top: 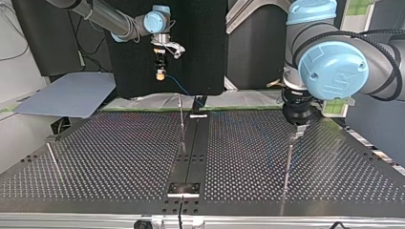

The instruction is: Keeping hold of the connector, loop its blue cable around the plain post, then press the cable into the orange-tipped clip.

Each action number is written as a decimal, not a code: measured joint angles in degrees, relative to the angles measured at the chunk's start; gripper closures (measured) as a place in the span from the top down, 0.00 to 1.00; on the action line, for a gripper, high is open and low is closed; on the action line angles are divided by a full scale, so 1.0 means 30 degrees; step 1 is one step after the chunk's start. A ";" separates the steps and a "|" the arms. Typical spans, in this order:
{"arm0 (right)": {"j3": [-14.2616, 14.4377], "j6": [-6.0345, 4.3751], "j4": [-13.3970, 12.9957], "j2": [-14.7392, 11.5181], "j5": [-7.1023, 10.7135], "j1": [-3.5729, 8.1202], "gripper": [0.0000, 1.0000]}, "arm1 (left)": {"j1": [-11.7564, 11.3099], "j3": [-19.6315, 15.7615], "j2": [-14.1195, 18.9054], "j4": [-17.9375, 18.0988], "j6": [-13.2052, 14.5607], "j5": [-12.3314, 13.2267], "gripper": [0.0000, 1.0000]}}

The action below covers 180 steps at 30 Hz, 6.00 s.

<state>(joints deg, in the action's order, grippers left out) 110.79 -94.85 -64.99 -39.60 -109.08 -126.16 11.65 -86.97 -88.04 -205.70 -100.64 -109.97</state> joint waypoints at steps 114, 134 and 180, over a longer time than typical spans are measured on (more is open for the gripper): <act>-0.0055 -0.0410 -0.0126 0.0005 0.0322 -0.0710 0.00 | 0.3692 0.1674 -0.8466 0.6530 1.1799 -0.7799 1.00; -0.0051 -0.0385 -0.0137 -0.0001 0.0295 -0.0845 0.00 | 0.2377 0.1933 -0.9745 0.7234 1.1864 -0.7730 1.00; -0.0059 -0.0174 -0.0169 0.0000 0.0296 -0.0879 0.00 | 0.2938 0.2084 -1.4222 0.9639 1.0494 -0.6378 1.00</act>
<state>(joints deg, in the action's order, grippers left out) 110.61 -95.38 -65.49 -39.60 -108.19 -128.80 20.46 -80.72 -130.70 -176.78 -69.16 -129.10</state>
